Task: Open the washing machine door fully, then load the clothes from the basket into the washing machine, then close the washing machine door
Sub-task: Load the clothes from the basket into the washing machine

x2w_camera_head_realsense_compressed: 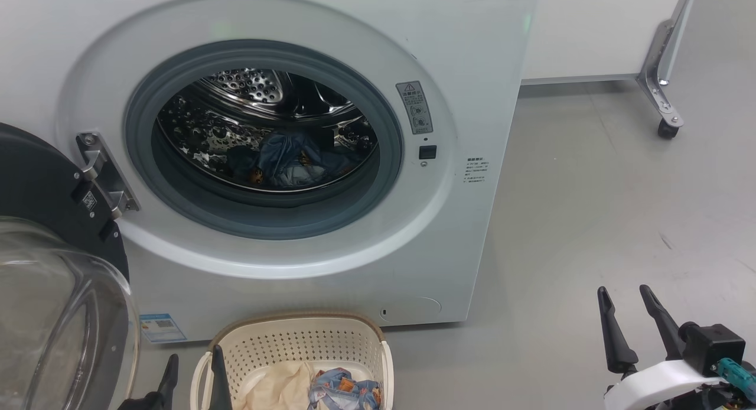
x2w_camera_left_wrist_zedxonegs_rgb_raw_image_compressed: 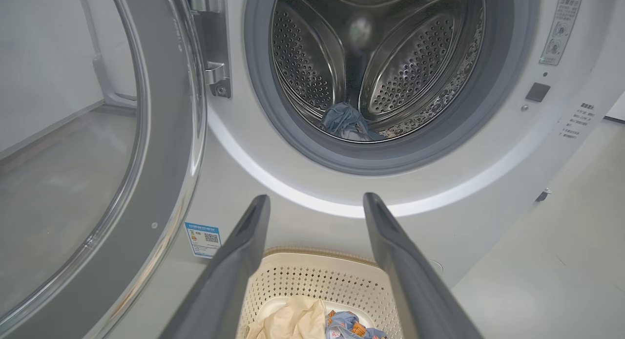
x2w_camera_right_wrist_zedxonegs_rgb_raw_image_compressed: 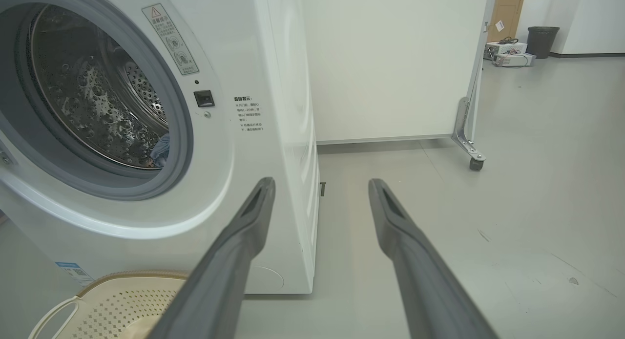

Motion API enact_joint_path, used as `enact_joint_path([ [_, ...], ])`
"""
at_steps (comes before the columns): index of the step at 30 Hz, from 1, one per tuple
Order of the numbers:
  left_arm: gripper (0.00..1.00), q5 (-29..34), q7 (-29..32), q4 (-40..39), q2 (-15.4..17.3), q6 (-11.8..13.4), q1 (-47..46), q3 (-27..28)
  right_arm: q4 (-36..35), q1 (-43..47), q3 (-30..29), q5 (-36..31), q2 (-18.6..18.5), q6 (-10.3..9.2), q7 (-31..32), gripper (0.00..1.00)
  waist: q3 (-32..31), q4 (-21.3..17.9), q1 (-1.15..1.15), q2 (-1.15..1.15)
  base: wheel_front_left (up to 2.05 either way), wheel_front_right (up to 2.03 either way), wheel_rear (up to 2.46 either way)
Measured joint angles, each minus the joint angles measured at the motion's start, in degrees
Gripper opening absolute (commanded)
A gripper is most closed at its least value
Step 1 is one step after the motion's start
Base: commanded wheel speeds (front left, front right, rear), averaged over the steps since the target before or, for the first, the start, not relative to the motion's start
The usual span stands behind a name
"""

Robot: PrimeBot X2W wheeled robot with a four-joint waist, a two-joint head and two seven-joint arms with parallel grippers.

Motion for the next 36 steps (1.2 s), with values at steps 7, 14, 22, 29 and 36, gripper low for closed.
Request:
enact_joint_path([
  [7,1.0,-0.01,0.0,-0.46,0.0,0.0,0.09,-0.01,-0.07,0.0,0.03,0.0,0.19,0.0,0.0,1.0,0.17,-0.14,0.0,0.0,0.0,0.0,0.0],
  [14,1.0,-0.23,0.0,-0.73,0.03,-0.02,0.64,-0.01,-0.37,-0.01,0.62,0.0,0.62,0.0,0.0,1.0,0.77,-0.92,0.0,0.0,0.0,0.0,0.0],
  [22,1.0,-1.45,1.35,-0.74,0.05,-1.03,0.9,-1.14,-0.75,-0.13,0.47,0.0,1.19,0.0,0.0,1.0,2.62,-1.85,0.0,0.0,0.0,0.0,0.0],
  [29,1.0,-3.85,3.37,-1.19,0.07,-1.55,0.8,-1.77,-1.46,-0.59,0.78,0.0,1.9,0.0,0.0,1.0,4.56,-2.54,0.0,0.0,0.0,0.0,0.0],
  [36,1.0,-4.31,6.0,-1.37,0.09,-2.56,-0.8,-2.1,-2.21,-3.09,0.88,0.0,2.3,0.0,0.0,1.0,7.82,-3.39,0.0,0.0,0.0,0.0,0.0],
])
